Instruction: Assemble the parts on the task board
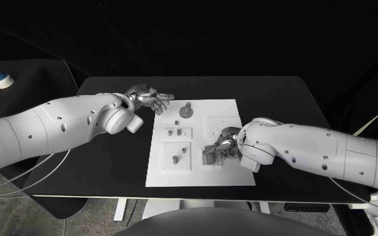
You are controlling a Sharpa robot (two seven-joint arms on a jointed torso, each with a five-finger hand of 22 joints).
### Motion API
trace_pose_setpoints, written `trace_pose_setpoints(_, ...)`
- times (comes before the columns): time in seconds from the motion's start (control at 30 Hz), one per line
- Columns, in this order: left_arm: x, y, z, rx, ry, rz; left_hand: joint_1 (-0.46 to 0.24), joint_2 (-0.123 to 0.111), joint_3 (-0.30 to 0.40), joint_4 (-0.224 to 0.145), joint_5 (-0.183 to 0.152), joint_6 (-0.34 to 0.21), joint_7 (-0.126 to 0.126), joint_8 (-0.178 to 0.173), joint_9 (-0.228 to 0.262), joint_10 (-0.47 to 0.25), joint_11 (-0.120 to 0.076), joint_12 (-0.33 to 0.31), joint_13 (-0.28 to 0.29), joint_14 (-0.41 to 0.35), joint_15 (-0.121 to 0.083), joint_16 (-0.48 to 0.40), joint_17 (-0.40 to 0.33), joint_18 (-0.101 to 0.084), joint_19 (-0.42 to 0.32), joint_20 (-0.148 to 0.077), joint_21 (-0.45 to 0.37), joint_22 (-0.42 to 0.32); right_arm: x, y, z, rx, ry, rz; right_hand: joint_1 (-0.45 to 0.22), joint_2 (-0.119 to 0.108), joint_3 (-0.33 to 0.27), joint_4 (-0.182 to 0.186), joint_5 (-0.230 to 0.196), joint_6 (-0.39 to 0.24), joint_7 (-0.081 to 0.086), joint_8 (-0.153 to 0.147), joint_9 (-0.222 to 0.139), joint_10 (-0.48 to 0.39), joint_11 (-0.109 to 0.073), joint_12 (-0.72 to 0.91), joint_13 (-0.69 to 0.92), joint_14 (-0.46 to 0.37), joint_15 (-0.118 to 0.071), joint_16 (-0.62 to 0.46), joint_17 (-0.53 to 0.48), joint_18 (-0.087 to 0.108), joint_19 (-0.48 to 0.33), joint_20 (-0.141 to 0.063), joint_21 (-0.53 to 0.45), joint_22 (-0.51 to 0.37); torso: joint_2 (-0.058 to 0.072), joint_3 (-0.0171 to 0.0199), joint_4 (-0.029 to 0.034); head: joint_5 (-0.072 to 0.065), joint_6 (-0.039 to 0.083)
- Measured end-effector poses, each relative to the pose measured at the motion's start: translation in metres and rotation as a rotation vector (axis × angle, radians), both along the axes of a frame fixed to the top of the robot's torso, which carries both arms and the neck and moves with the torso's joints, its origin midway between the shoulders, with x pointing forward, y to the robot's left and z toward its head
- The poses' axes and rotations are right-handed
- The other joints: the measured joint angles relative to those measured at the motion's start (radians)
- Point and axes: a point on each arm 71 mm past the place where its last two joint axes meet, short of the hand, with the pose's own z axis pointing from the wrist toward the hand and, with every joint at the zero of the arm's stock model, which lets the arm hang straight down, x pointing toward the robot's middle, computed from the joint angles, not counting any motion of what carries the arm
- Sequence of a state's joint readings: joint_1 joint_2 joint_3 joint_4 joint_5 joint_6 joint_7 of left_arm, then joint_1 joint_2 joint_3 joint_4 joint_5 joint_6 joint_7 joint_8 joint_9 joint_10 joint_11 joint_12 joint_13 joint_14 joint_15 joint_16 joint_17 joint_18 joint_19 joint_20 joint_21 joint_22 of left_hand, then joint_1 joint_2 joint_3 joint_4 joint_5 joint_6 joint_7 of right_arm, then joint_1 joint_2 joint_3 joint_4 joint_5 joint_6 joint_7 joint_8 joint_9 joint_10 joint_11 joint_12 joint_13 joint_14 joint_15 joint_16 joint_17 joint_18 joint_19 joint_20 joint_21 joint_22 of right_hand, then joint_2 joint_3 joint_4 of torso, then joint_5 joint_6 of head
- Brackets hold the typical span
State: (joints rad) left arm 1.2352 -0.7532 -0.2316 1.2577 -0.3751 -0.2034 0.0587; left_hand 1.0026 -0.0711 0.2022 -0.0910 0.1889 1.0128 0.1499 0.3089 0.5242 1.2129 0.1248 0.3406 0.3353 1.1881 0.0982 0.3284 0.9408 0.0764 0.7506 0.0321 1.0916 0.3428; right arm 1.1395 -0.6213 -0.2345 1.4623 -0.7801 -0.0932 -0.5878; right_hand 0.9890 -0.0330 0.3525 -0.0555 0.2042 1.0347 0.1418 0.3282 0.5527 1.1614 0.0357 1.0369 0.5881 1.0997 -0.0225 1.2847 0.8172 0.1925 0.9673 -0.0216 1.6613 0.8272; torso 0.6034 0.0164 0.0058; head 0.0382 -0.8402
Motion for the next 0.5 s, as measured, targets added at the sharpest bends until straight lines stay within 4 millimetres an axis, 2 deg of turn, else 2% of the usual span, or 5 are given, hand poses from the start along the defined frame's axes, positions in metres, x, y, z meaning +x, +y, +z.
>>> trace_pose_setpoints(0.3,0.0,0.0001,0.0001,0.0,0.001,0.0,0.0,0.0,0.0,0.0,0.0,0.0,0.0,0.0,0.0,0.0,0.0,0.0,0.0,0.0,0.0,0.0,0.0,0.0,0.0,0.0,0.0,0.0,0.0027,0.0048,0.0011,-0.025,-0.043,0.033,0.0,0.0,0.0,0.0,-0.003,0.0,0.0,0.004,0.0,0.0,0.0,0.0,-0.001,0.0,0.0,0.0,0.0,0.0,0.0,0.001,0.0,0.0,0.001,0.0006,0.0,0.002,0.0)
trace_pose_setpoints(0.5,-0.0001,-0.0004,0.0001,0.0,0.001,-0.001,0.0,0.0,0.0,0.0,0.0,0.0,0.0,0.0,0.0,0.0,0.0,0.0,0.0,0.0,0.0,0.0,0.0,0.0,0.0,0.0,0.0,0.0,0.0069,0.0048,-0.0013,-0.038,-0.047,0.033,-0.001,-0.001,0.0,0.0,-0.004,0.0,0.0,0.004,0.0,0.0,0.0,0.0,-0.002,0.0,0.0,0.0,0.0,0.0,0.001,0.002,0.0,0.0,0.001,0.0007,0.0001,0.003,-0.007)
